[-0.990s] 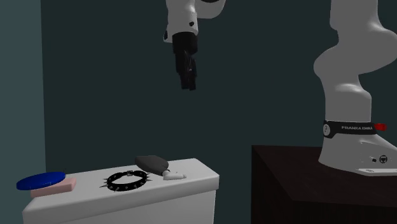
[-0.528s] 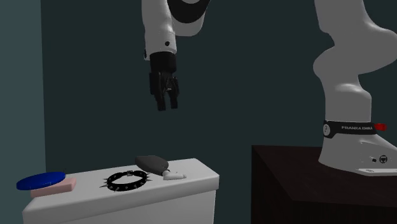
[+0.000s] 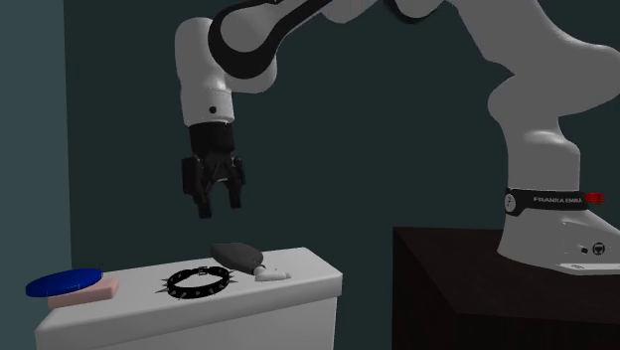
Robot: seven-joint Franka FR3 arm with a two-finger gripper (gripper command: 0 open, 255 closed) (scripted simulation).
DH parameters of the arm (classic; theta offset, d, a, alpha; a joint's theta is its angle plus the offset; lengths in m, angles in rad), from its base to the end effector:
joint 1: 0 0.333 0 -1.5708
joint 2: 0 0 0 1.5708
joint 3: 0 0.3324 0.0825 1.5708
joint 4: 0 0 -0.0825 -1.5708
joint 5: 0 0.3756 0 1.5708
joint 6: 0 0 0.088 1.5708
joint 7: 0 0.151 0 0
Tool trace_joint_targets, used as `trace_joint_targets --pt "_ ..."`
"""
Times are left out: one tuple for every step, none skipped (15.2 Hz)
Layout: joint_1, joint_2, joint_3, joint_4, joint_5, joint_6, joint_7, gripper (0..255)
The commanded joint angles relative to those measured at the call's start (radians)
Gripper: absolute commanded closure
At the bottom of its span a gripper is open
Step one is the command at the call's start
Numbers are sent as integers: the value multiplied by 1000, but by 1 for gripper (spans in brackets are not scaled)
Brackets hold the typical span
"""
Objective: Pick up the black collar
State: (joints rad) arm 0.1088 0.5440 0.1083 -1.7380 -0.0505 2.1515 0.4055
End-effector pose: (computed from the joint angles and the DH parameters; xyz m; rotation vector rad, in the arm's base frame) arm 0.6355 0.1316 0.2326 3.1011 -0.2642 -0.1960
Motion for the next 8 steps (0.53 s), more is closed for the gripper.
trace_joint_targets --pt "9 80 -2 81 1 -5 17 0" --pt "14 122 -4 129 2 -11 25 0" --pt "18 166 -5 179 3 -18 32 0" --pt "23 211 -7 231 5 -28 39 0" --pt "27 256 -8 287 6 -39 45 0" --pt "32 304 -10 347 8 -53 52 0" --pt "36 354 -11 412 9 -69 58 0" --pt "41 406 -12 482 11 -88 63 0"
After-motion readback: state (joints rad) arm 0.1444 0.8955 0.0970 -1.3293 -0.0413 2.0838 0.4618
